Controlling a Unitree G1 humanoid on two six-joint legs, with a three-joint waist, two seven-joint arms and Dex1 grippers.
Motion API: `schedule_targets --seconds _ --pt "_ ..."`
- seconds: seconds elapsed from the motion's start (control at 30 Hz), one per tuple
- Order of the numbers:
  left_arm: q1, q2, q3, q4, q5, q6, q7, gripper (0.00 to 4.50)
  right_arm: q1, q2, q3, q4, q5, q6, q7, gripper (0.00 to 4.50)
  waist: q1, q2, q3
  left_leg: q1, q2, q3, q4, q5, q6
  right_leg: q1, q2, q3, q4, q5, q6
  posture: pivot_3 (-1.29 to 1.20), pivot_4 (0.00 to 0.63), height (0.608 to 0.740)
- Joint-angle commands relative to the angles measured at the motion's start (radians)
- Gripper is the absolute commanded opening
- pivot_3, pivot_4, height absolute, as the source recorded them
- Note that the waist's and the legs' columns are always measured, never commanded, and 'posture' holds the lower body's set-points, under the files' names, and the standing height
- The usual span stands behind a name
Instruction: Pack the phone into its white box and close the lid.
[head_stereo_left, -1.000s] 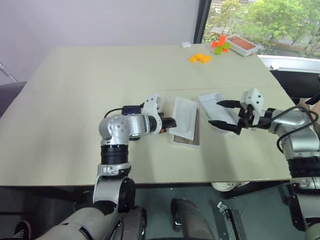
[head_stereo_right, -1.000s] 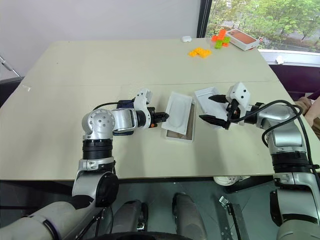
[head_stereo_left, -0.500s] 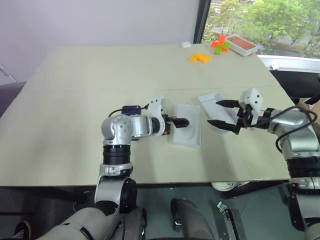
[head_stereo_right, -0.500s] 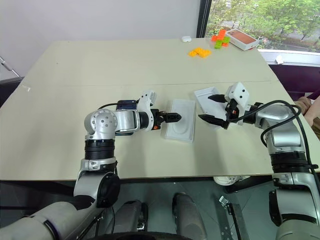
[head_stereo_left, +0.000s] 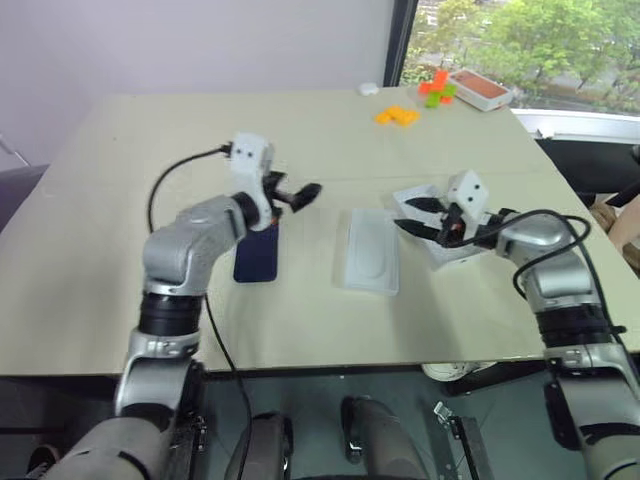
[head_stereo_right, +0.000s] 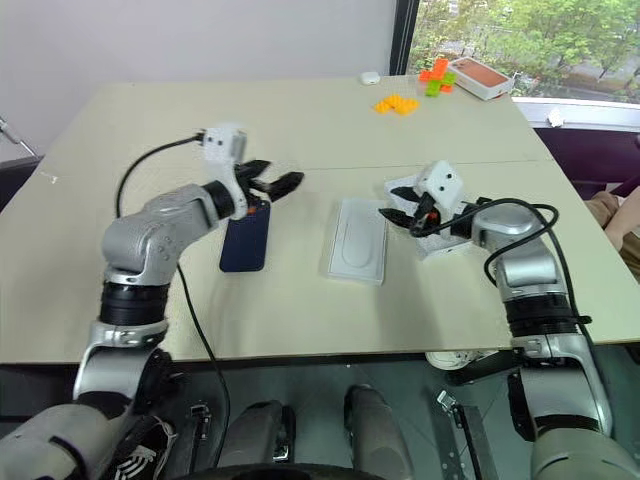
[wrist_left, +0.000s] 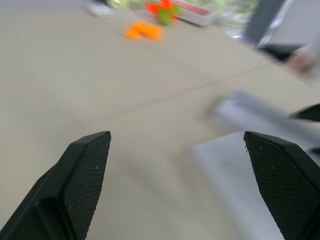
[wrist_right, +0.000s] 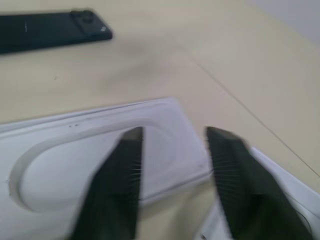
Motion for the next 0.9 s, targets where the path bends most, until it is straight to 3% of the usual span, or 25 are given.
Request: schedule_targets --seconds 0.03,0.4,0.63,0.9 --pt "0.051 0.046 -0.017 -0.003 0.045 -0.183 -0.108 4.50 -0.023 0.024 0.035 -0.044 -0.053 0.021 -0.059 0.15 0.008 0.000 0.000 0.000 0.000 0.000 0.000 -0.001 0.002 0.000 0.000 0.000 0.000 0.000 0.000 0.00 0.150 0.740" --pt "0.163 0.102 0.058 -0.041 0.028 -0.280 -0.190 4.50 -0.060 0.038 0.213 0.045 -0.322 -0.119 -0.184 0.03 0.006 0.000 0.000 -0.004 -0.001 0.001 0.001 -0.006 0.011 0.001 -0.003 -0.002 -0.008 0.000 0.000 0.00 0.150 0.740" --pt "0.168 0.097 0.066 -0.048 0.030 -0.290 -0.179 4.50 -0.013 0.069 0.252 0.007 -0.297 -0.141 -0.088 0.03 0.005 0.000 0.000 -0.004 -0.001 0.001 0.001 -0.006 0.011 0.001 -0.003 -0.002 -0.008 0.000 0.000 0.00 0.150 0.740" --pt "0.161 0.093 0.070 -0.048 0.028 -0.282 -0.159 4.50 -0.011 0.103 0.248 0.012 -0.316 -0.140 -0.095 0.03 0.002 0.000 0.000 -0.002 0.000 0.001 0.001 -0.006 0.011 0.002 -0.002 -0.002 -0.006 0.000 0.000 0.00 0.150 0.740"
